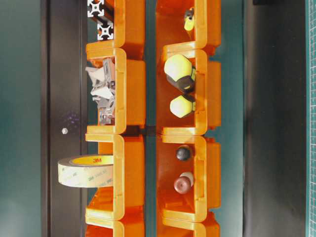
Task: Pick foam from container rack with left arm.
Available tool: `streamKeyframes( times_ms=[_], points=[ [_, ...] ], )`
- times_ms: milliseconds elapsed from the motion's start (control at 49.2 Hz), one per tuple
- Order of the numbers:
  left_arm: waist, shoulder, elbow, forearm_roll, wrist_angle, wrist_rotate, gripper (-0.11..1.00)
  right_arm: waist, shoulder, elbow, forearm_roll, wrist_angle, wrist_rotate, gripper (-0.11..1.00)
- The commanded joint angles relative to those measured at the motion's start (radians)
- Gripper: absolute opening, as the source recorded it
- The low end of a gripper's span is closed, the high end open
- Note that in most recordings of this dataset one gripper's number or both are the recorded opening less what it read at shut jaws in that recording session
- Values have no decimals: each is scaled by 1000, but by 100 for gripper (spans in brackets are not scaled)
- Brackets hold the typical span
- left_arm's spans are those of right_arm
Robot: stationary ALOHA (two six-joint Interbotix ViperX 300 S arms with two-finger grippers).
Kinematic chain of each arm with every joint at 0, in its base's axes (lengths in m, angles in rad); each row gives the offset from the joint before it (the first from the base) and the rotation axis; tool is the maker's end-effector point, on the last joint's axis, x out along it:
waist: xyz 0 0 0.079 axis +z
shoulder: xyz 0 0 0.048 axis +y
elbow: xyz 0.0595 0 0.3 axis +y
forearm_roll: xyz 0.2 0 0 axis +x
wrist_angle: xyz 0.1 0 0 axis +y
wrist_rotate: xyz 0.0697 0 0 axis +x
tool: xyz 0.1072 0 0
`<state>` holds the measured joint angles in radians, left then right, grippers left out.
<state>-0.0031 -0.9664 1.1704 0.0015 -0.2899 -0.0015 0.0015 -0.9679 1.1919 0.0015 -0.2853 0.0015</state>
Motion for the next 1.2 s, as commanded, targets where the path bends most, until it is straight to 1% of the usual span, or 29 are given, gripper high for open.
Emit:
streamKeyframes(
  times_ms=[0, 20, 61, 122, 203, 325, 427, 508, 528, 671, 752, 833, 894, 955, 1097, 1179],
  points=[
    [-6, 18, -34, 51, 34, -58, 5, 9, 5, -34, 3, -18, 15, 2],
    [-6, 20, -43, 51, 49, -80, 6, 11, 2, -34, 9, -21, 14, 2],
    [-3, 20, -63, 51, 75, -126, 7, 11, -3, -34, 18, -28, 18, 6],
    [5, 20, -95, 52, 118, -206, 0, 11, -12, -37, 28, -35, 31, 0],
    [9, 20, -143, 52, 184, -295, 0, 11, -31, -40, 28, -40, 52, 0],
    [12, 21, -233, 52, 288, -419, 0, 11, -46, -46, 28, -32, 63, 0],
    [49, 28, -328, 52, 373, -522, 0, 11, -48, -46, 31, -37, 71, 0],
    [87, 43, -408, 52, 448, -617, 0, 11, -46, -46, 32, -37, 87, 0],
    [101, 52, -437, 52, 480, -658, 0, 11, -46, -46, 31, -35, 92, 0],
    [149, 110, -561, 52, 609, -856, 0, 11, -40, -44, 32, -31, 110, 0],
    [166, 146, -606, 52, 670, -979, 0, 11, -38, -44, 31, -31, 110, 0],
    [187, 176, -643, 55, 724, -1071, 0, 11, -38, -44, 32, -34, 110, 0],
    [195, 198, -663, 55, 756, -1104, 0, 11, -38, -44, 31, -35, 110, 0],
    [201, 224, -678, 58, 779, -1106, 0, 11, -38, -44, 31, -35, 110, 0],
    [212, 288, -718, 58, 788, -1101, 0, 11, -40, -43, 31, -35, 109, 0],
    [215, 321, -738, 58, 819, -1098, 0, 12, -40, -43, 29, -35, 109, 0]
  ],
)
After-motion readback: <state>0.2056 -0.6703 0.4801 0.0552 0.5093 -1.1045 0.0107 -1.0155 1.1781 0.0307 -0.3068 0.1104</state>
